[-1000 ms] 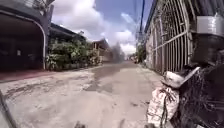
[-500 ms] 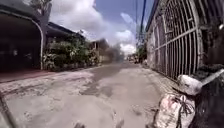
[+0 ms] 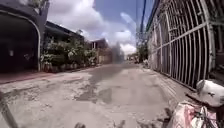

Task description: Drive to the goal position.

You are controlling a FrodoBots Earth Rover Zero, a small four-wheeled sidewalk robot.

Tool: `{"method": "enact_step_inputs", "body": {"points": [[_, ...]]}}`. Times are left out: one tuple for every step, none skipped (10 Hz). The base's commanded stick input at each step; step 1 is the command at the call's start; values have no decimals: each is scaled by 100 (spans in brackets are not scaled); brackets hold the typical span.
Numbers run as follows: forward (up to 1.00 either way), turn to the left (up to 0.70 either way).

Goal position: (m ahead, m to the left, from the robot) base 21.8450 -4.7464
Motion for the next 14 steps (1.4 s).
{"method": "enact_step_inputs", "body": {"points": [[45, 0], [45, 0], [45, 0], [45, 0], [45, 0], [45, 0], [45, 0], [45, 0], [45, 0], [45, 0], [45, 0], [45, 0], [45, 0], [45, 0]]}}
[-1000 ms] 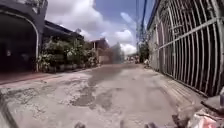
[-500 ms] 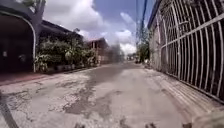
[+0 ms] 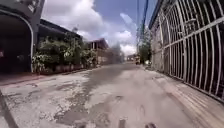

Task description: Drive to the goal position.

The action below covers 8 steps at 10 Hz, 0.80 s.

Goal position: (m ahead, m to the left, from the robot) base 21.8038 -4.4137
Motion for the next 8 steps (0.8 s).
{"method": "enact_step_inputs", "body": {"points": [[45, 0], [45, 0], [45, 0], [45, 0], [45, 0], [45, -26], [45, -27], [45, -27]]}}
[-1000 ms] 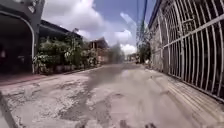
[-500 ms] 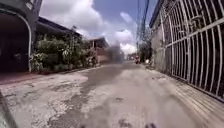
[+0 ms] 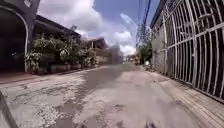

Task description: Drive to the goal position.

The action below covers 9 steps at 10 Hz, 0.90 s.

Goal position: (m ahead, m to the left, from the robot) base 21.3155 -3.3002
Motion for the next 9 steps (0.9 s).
{"method": "enact_step_inputs", "body": {"points": [[45, -27], [45, -27], [45, -27], [45, -27], [45, -27], [45, -27], [45, -8], [45, 0], [45, 0]]}}
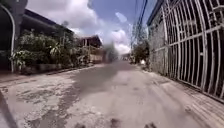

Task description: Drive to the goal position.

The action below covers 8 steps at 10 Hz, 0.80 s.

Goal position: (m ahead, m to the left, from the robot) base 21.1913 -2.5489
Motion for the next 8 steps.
{"method": "enact_step_inputs", "body": {"points": [[45, 0], [45, 0], [45, -7], [45, -26], [45, -27], [45, -6], [45, 0], [45, 0]]}}
